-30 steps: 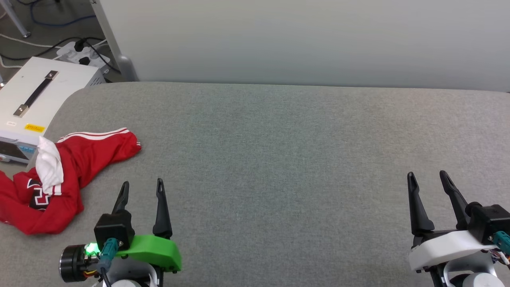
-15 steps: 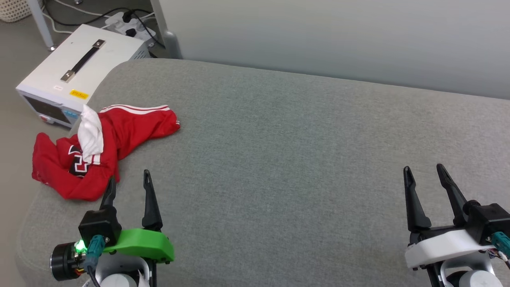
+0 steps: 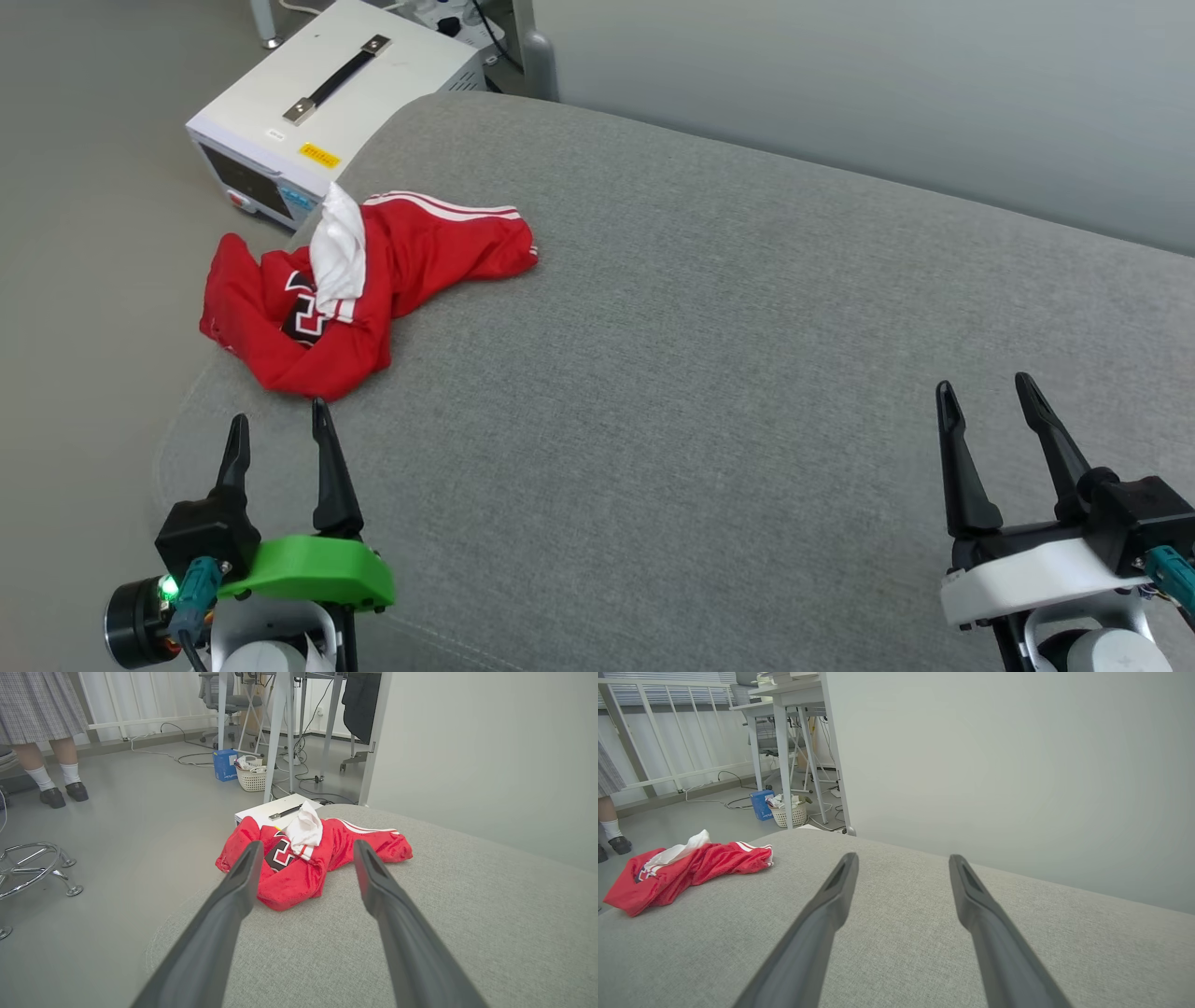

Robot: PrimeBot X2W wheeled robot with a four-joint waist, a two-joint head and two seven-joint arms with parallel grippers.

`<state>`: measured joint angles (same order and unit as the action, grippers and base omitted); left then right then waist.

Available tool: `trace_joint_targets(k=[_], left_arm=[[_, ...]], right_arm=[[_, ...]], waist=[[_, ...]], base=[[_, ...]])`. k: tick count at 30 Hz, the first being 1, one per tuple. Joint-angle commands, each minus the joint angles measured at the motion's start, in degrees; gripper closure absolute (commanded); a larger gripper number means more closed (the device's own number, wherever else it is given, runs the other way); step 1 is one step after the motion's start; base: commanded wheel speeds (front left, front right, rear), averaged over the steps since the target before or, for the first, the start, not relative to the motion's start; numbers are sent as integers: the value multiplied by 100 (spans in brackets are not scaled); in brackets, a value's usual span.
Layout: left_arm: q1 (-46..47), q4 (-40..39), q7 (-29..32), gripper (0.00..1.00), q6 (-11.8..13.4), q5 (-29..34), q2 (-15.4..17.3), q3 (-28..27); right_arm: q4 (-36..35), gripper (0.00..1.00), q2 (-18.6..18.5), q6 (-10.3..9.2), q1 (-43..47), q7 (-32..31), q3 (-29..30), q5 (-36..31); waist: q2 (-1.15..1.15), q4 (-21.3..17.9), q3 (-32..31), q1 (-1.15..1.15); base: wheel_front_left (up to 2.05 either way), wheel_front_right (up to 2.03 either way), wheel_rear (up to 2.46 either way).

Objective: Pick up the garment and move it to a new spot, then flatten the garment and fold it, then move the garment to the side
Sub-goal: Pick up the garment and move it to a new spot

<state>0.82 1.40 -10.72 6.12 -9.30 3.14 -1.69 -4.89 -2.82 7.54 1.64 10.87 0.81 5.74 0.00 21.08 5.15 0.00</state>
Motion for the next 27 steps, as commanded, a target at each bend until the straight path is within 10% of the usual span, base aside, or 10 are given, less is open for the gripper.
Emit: trace_joint_targets(k=[1,9,17,27], left_arm=[[109,23,-74,0,43,-83,-20,-22],[151,94,-168,0,-16,-232,-21,-147],[897,447,-263,0,-603,-188,96,-738],[2829,1715,-306,0,-1206,-414,1011,-1126]], right_arm=[[-43,0,-6,-4,-69,63,-11,-3],[-69,0,-6,-4,-69,156,-53,-1],[-185,0,-6,-5,-186,249,-81,-121],[-471,0,-259,-5,-506,366,-54,-233]], waist=[[0,274,71,0],[0,522,109,0],[0,392,333,0],[0,103,1187,0]], base=[[0,0,0],[0,0,0],[0,0,0],[0,0,0]])
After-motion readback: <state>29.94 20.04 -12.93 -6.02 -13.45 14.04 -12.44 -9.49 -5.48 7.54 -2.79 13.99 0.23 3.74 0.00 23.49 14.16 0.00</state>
